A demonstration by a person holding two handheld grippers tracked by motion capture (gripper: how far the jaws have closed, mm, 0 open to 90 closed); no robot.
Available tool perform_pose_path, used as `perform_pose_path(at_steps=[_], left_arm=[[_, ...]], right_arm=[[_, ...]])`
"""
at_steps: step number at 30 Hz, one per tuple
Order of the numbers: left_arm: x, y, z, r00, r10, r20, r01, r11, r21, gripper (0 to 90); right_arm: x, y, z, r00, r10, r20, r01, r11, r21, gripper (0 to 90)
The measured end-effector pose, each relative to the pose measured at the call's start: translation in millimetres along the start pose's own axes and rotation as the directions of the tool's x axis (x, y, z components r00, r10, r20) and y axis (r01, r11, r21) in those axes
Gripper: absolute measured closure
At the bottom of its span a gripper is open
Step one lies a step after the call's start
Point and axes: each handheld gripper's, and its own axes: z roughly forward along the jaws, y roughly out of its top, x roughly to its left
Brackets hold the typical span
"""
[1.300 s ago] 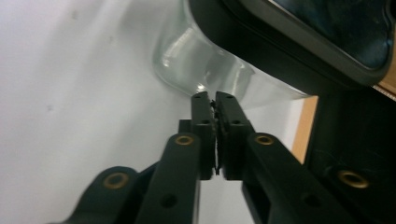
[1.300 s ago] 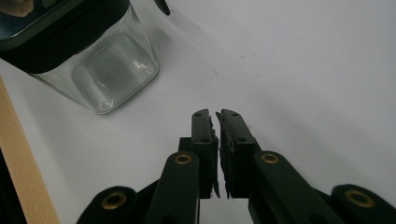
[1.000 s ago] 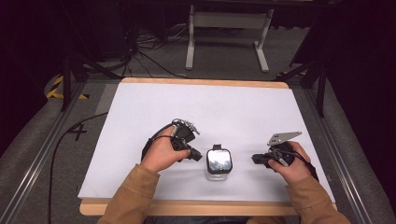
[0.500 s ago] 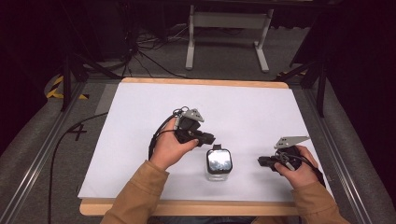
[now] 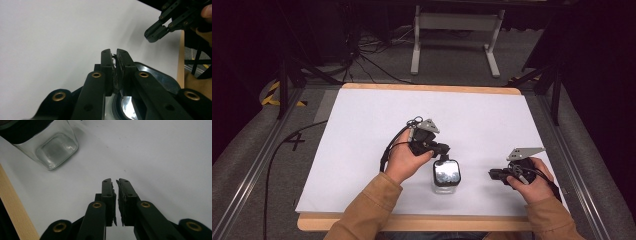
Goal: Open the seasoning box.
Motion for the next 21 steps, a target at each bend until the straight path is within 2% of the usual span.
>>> perform_pose_path(at_steps=[9, 13, 21], left_arm=[[2.1, -3.2, 2.7, 0.9999, -0.016, 0.001, 0.016, 0.9998, 0.013, 88.4], [2.7, -3.8, 4.0, 0.9996, -0.009, -0.028, 0.010, 0.9996, 0.026, 89.5], [3.0, -3.8, 2.8, 0.9997, -0.021, 0.011, 0.021, 0.9997, 0.008, 89.7]], right_arm=[[4.5, 3.3, 2.9, 0.9997, -0.009, -0.023, 0.009, 1.000, -0.002, 83.4], [8.6, 5.4, 3.2, 0.9991, -0.021, -0.036, 0.021, 1.000, -0.005, 83.1], [9.9, 5.3, 3.8, 0.9990, -0.027, -0.035, 0.027, 1.000, -0.005, 82.8]])
